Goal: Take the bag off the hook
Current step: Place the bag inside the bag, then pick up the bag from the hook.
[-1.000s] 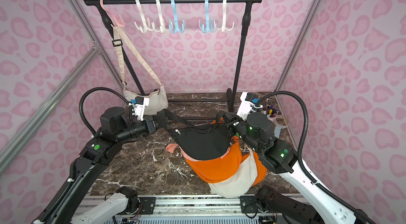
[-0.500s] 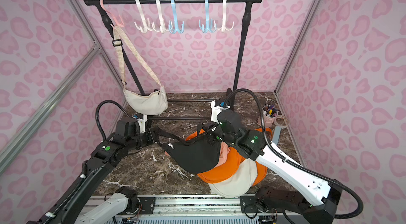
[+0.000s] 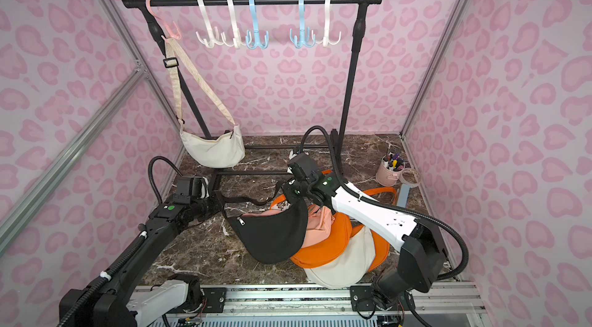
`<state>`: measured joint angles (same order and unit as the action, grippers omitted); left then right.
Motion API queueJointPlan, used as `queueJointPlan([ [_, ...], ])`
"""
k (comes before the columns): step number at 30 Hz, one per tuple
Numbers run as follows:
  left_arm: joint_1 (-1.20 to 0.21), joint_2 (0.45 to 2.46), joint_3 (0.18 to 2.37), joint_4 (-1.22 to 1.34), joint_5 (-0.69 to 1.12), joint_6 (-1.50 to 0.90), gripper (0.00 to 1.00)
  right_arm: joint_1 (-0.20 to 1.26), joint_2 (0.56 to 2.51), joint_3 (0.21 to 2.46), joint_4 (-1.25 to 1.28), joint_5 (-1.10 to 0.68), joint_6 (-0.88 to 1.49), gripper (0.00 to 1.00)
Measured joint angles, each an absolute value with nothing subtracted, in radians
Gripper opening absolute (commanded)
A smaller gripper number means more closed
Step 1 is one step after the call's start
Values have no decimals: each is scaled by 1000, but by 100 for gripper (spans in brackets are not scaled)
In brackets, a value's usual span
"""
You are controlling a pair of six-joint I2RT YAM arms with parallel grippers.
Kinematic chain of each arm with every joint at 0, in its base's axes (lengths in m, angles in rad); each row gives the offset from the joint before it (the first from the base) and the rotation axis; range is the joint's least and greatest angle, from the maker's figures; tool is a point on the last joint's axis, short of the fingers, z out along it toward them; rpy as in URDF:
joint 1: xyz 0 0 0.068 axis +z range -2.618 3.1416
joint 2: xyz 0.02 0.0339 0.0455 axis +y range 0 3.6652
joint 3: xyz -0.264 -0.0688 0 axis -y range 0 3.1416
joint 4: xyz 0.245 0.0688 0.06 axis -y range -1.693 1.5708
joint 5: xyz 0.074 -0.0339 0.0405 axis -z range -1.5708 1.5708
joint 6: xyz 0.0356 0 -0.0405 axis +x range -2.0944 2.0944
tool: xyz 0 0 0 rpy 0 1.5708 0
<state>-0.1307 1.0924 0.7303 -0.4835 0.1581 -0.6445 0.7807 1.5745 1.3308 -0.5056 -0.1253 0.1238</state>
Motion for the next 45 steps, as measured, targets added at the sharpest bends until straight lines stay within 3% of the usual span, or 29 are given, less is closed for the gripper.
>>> queueJointPlan([
  [2, -124, 1111, 716, -469, 159, -643, 13, 771, 1621, 1350, -523, -131, 129, 2],
  [4, -117, 1131, 707, -458, 162, -642, 22, 760, 1658, 1357, -540, -142, 139, 5],
  [8, -105, 1163, 703, -429, 168, -639, 57, 736, 1701, 1365, -570, -169, 173, 29],
  [14, -104, 1156, 707, -417, 175, -649, 77, 731, 1691, 1373, -576, -170, 199, 57],
  [21, -98, 1032, 724, -440, 98, -668, 83, 731, 1624, 1395, -577, -93, 199, 66],
  [33, -93, 804, 795, -462, -128, -630, 91, 757, 1553, 1401, -268, -24, 128, 62],
  [39, -89, 777, 858, -377, -229, -529, 91, 764, 1642, 1496, -44, -81, 68, 59],
  [45, -67, 874, 970, -280, -257, -431, 90, 764, 1791, 1705, 86, -149, 45, 58],
])
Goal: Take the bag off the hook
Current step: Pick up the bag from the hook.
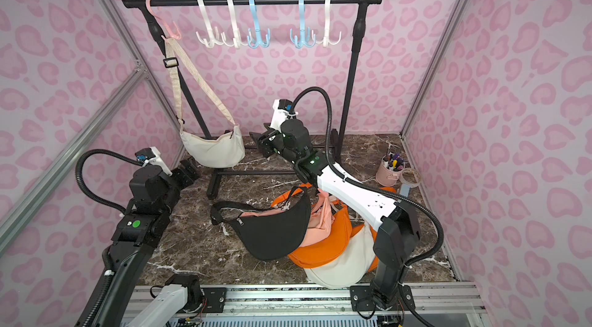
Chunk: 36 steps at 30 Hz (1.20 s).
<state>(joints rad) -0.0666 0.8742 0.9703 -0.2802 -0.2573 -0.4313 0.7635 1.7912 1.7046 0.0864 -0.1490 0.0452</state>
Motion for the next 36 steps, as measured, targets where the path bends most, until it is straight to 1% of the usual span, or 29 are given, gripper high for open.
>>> queueJointPlan([
  [5, -1, 947, 1031, -195, -213, -392, 90, 759, 1910, 1833, 163, -178, 45, 57],
  [12, 99, 1069, 1124, -123, -99, -373, 90, 752, 2090, 2030, 259, -199, 128, 56],
  [18, 165, 1143, 1186, -75, -16, -355, 90, 751, 2263, 2275, 256, -208, 165, 57],
  [23, 241, 1209, 1233, -45, 68, -345, 89, 751, 2402, 2421, 260, -205, 176, 61],
  [26, 269, 1246, 1263, -20, 114, -324, 89, 750, 2482, 2501, 271, -206, 184, 64],
  [32, 291, 1342, 1345, 8, 210, -268, 89, 750, 2645, 2665, 339, -210, 199, 65],
  [36, 307, 1398, 1396, 24, 250, -253, 89, 749, 2714, 2710, 386, -209, 217, 65],
])
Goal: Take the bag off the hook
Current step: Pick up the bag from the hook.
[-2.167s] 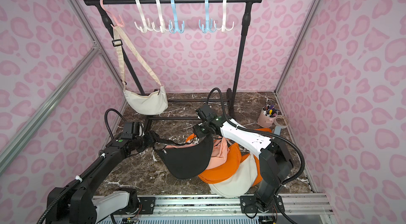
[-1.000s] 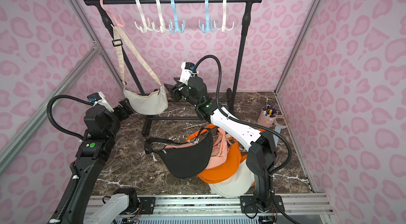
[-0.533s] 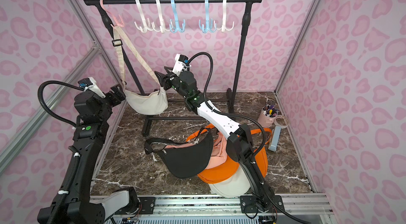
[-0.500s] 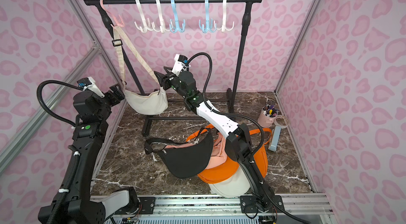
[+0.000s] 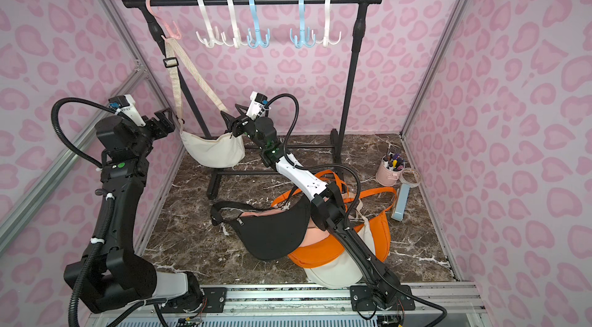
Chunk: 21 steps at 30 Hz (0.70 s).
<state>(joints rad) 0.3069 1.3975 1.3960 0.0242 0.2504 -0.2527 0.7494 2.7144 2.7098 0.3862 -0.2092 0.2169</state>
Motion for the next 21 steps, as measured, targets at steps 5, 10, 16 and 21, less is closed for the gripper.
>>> queueJointPlan([
  [5, 321, 1462, 1436, 33, 285, -224, 89, 747, 2769, 2713, 436, -199, 228, 62],
  [10, 335, 1536, 1484, 43, 345, -197, 89, 743, 2820, 2737, 466, -173, 243, 52],
  [16, 339, 1610, 1549, 47, 414, -160, 90, 736, 2861, 2770, 480, -154, 249, 41],
  [21, 340, 1674, 1620, 43, 455, -130, 90, 735, 2869, 2771, 498, -145, 249, 38],
])
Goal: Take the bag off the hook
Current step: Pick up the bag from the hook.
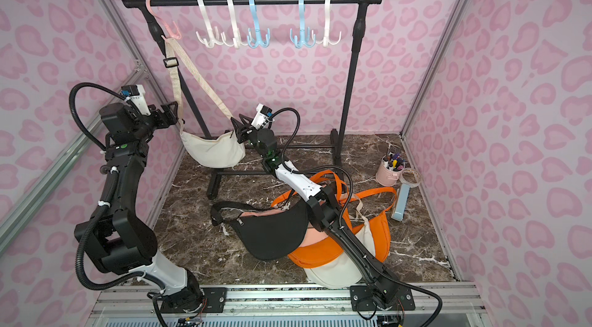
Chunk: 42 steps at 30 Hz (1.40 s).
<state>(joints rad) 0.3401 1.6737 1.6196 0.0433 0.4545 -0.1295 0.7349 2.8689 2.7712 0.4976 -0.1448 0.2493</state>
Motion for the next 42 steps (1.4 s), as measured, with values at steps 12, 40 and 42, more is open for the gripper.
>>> queueJointPlan([
  [12, 346, 1726, 1650, 36, 589, -74, 90, 732, 2913, 2778, 555, -120, 269, 41],
  [40, 346, 1814, 1928, -21, 824, -195, 4, 740, 2896, 2792, 578, -88, 259, 42],
  [42, 346, 1801, 1939, -19, 829, -220, 4, 742, 2877, 2792, 578, -92, 257, 42],
])
